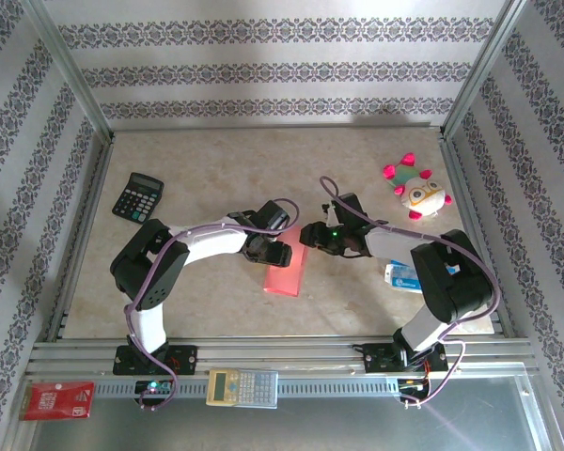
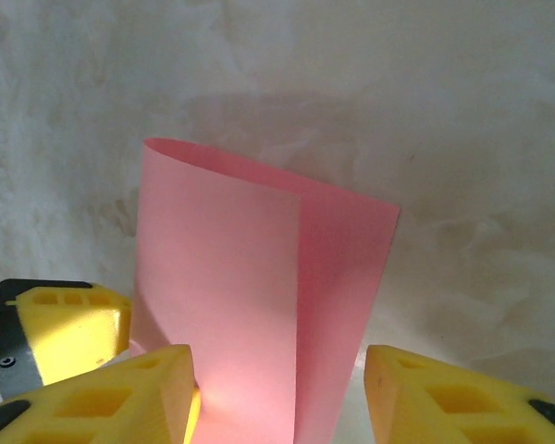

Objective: Fold a paper plane with a square sheet of paper (pick it up from the middle)
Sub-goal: First fold the square sheet of paper in half at the center of the table, then first fold in half a square sheet of paper at the center of the table.

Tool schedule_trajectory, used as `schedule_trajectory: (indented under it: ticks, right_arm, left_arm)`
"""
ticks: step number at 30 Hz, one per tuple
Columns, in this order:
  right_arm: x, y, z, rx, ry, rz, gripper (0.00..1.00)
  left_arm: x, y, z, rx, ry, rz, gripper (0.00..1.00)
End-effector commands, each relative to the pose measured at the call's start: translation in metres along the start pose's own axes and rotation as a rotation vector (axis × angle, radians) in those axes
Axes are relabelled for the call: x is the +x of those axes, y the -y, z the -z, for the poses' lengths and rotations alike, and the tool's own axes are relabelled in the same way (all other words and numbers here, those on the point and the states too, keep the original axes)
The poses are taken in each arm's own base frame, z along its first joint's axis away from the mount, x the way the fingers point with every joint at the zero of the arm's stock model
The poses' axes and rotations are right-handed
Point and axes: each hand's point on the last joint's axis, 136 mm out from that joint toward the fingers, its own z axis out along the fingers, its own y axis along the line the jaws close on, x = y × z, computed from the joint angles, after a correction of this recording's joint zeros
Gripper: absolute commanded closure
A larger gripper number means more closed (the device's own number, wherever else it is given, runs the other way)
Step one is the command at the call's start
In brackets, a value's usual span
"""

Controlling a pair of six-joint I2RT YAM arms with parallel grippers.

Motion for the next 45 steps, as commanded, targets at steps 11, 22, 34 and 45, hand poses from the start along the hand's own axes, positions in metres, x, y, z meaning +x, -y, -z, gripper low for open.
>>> schedule_trajectory:
  ticks: [11, 22, 34, 45]
  right_arm:
    - [0.012, 0.005, -0.024, -0.008, -0.038, -0.056, 0.48]
    - [0.007, -0.006, -0.029, -0.093, -0.002, -0.115, 0.5]
    - [-0.001, -0.026, -0.027, -0.203, 0.031, -0.137, 0.52]
    - [-0.009, -0.016, 0.001, -0.078, 0.095, -0.041, 0.53]
  left_arm:
    - [0.022, -0.019, -0.018, -0.043, -0.032, -0.019, 0.42]
    - [0.005, 0.002, -0.004, 0.041, 0.032, -0.062, 0.47]
    - [0.005, 0.002, -0.002, 0.034, 0.032, -0.069, 0.48]
    - [0.011, -0.015, -0.005, -0.059, 0.007, -0.015, 0.51]
